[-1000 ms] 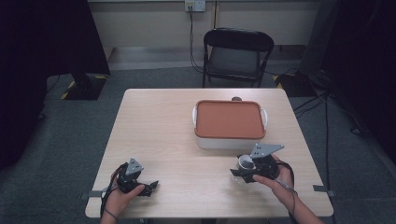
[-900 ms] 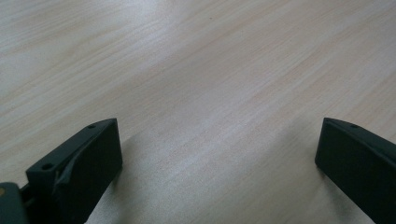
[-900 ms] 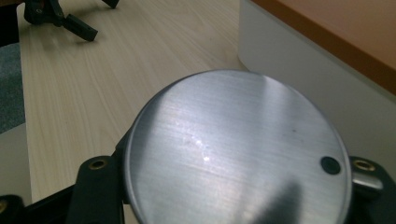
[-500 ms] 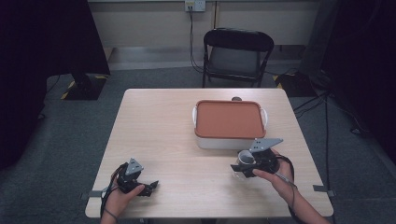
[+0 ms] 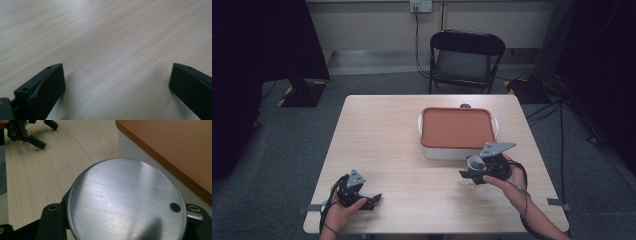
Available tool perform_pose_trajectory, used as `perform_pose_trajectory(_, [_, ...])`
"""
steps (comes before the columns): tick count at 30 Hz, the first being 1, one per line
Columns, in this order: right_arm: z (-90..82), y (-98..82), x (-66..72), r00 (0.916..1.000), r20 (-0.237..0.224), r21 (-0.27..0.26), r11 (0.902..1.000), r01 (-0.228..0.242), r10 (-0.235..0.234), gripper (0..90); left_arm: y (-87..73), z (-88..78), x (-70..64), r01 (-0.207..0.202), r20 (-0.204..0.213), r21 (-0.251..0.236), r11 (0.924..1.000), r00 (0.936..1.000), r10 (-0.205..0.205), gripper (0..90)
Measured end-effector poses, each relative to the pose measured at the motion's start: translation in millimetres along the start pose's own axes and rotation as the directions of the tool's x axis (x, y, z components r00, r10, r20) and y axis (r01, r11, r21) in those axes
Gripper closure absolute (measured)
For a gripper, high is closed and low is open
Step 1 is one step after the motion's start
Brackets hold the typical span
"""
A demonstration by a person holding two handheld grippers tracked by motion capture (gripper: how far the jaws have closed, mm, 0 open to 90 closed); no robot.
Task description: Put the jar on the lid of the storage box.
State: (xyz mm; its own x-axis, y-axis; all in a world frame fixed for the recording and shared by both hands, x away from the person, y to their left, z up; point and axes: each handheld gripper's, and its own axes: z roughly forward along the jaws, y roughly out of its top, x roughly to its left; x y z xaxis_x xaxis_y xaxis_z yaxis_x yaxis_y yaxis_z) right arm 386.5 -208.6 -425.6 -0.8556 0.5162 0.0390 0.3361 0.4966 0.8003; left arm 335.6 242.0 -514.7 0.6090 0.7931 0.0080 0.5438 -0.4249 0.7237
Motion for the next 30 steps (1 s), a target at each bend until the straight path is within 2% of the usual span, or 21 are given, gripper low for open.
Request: perform_pose_trajectory(30, [4.2,24.3,-9.2,0.9999,0.004,-0.009,0.9999,0.011,-0.011,37.2,0.0,0.0,0.0,0.000,0.000,0.000,1.0000,1.0000,0.000,0.2])
